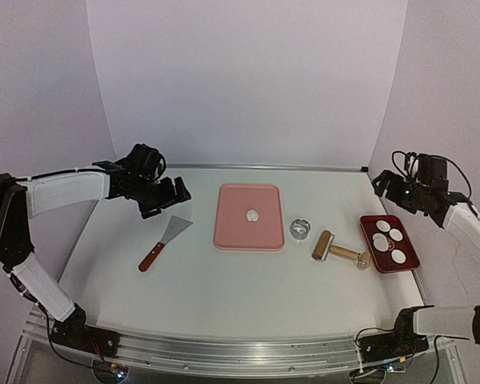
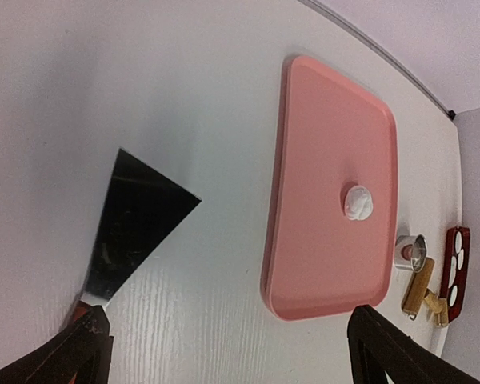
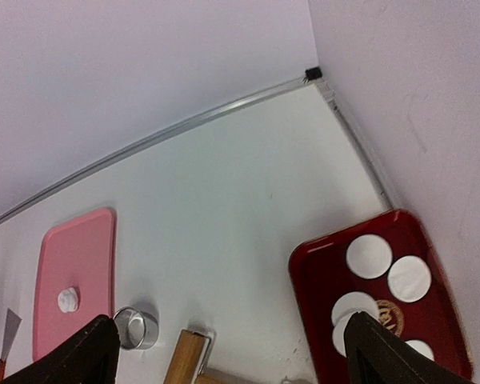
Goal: Roll out the dumpling wrappers from the dough
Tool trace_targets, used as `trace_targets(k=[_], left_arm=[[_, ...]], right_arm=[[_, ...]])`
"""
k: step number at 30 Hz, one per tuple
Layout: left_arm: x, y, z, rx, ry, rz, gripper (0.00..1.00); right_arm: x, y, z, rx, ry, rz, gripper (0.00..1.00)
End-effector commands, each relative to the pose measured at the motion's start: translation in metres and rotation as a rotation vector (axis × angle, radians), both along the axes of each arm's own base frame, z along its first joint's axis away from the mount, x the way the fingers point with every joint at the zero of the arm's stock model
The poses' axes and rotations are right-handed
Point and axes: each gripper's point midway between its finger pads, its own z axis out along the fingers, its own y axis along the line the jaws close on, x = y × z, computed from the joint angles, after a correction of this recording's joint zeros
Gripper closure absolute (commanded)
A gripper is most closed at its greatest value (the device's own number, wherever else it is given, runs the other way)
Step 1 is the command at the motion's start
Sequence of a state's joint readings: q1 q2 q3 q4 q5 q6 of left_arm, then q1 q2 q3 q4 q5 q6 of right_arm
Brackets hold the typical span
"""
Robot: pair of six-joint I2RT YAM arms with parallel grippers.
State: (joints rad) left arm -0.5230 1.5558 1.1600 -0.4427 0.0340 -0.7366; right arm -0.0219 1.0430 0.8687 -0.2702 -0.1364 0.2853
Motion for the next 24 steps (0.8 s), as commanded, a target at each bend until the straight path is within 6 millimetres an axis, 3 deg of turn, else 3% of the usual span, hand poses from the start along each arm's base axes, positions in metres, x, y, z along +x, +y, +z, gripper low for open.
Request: trace_targets(k=[1,4,6,11,15,17,24], left_arm=[[0.010,-0.049,0.018,-0.084,-0.048,-0.065,0.01],[0.008,-0.078,0.009,-0.093,-0.029,-0.124,0.01],[0.005,-0.096,-0.001,-0.080,-0.006,-0.159,0.00],[-0.001,-0.125,-0.019,-0.097,0.025,-0.231,0.00],[-0.001,-0.130,-0.018,-0.096,0.025,-0.259,0.01],[-0.001,-0.129,-0.013,-0.080,0.013,-0.276,0.00],[-0.008,-0.116,-0.008,-0.047,-0.001,-0.265,0.01]], right_arm=[[0.012,0.032,-0.039,0.217,0.173,0.085,0.02],[0.021,0.041,-0.066,0.240,0.259,0.122,0.15],[0.021,0.040,-0.082,0.196,0.317,0.125,0.19],[0.014,0.072,-0.114,0.138,0.458,0.191,0.26],[0.005,0.106,-0.148,0.120,0.586,0.265,0.33],[-0.002,0.109,-0.163,0.080,0.657,0.277,0.34],[-0.019,0.082,-0.184,-0.150,0.814,0.279,0.28]])
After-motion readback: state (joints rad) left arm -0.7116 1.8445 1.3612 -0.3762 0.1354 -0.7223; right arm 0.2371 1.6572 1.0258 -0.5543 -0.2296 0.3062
